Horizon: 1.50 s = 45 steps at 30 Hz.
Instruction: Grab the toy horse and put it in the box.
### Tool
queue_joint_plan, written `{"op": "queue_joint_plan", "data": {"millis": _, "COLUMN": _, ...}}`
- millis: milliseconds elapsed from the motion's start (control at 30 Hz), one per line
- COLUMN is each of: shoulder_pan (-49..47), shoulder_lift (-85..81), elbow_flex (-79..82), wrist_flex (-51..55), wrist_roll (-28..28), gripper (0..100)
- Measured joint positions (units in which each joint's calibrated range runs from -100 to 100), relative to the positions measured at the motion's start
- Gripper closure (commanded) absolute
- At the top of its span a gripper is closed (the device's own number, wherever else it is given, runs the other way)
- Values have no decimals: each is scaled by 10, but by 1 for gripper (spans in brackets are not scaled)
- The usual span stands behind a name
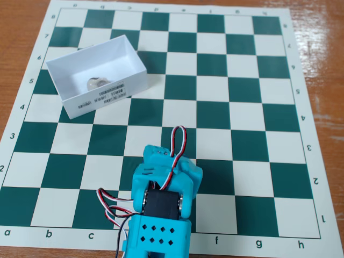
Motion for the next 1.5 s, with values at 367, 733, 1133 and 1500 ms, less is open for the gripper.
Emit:
{"op": "queue_joint_plan", "data": {"millis": 367, "shoulder_pan": 8, "shoulder_lift": -5, "elbow_flex": 0, "wrist_flex": 121, "wrist_roll": -3, "gripper": 74}}
{"op": "queue_joint_plan", "data": {"millis": 733, "shoulder_pan": -4, "shoulder_lift": -5, "elbow_flex": 0, "wrist_flex": 121, "wrist_roll": -3, "gripper": 74}}
{"op": "queue_joint_plan", "data": {"millis": 1133, "shoulder_pan": -4, "shoulder_lift": -5, "elbow_flex": 0, "wrist_flex": 121, "wrist_roll": -3, "gripper": 74}}
{"op": "queue_joint_plan", "data": {"millis": 1500, "shoulder_pan": -4, "shoulder_lift": -5, "elbow_flex": 0, "wrist_flex": 121, "wrist_roll": -3, "gripper": 74}}
